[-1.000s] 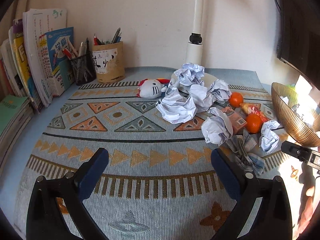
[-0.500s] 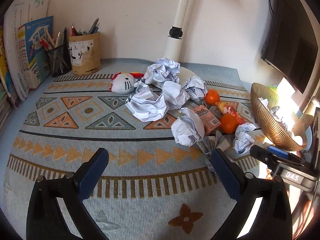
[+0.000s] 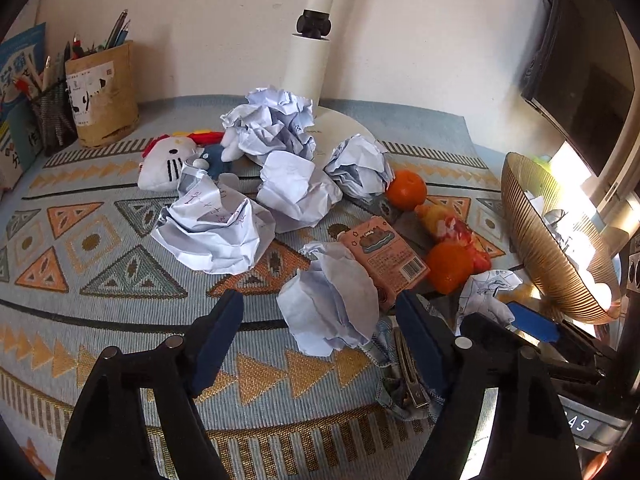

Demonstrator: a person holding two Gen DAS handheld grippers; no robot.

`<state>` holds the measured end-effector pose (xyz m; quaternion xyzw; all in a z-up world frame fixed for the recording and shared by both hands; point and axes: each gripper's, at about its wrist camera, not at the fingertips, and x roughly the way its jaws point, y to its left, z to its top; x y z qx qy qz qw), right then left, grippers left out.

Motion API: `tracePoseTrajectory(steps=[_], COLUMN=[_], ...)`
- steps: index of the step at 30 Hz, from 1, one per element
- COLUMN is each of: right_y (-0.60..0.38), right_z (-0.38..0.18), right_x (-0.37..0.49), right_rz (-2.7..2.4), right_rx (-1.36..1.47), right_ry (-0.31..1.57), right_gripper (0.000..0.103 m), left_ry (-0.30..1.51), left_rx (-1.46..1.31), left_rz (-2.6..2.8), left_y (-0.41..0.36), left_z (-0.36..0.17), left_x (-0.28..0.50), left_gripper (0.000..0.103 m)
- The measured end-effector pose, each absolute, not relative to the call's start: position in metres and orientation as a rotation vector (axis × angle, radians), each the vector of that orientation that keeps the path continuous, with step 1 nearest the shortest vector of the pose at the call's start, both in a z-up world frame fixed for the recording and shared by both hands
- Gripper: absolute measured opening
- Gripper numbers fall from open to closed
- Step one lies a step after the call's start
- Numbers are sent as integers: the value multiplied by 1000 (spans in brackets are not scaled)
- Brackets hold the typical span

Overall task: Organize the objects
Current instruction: 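Grasp a lined paper ball with the right tool while the left tool grasps a white paper ball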

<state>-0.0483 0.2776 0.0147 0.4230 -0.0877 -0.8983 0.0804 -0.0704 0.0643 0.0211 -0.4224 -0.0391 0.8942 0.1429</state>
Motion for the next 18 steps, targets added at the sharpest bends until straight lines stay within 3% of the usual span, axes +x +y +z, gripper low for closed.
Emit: tracePoseTrajectory(steps=[2,4,6,18], right_y=[269,263,260,256], right_z=[15,18,21,40], right_x=[-46,-41,-35,-7], right_rz=[-2716,-2735,-2756,-2804], right_rx=[1251,1200,1153,922], right_ry=[-180,-138,-100,-58], right_gripper=[64,50,47,46], left_ry=[-91,-71,-74,-102], left_rx=[-1231,-1187,-1133,-1081], left_rz=[2566,2605,2628,2626], left_y=[67,68,66,59], left_z=[18,22,27,29], left_x=[-71,-66,-60,-54], left_gripper=[44,44,44,44])
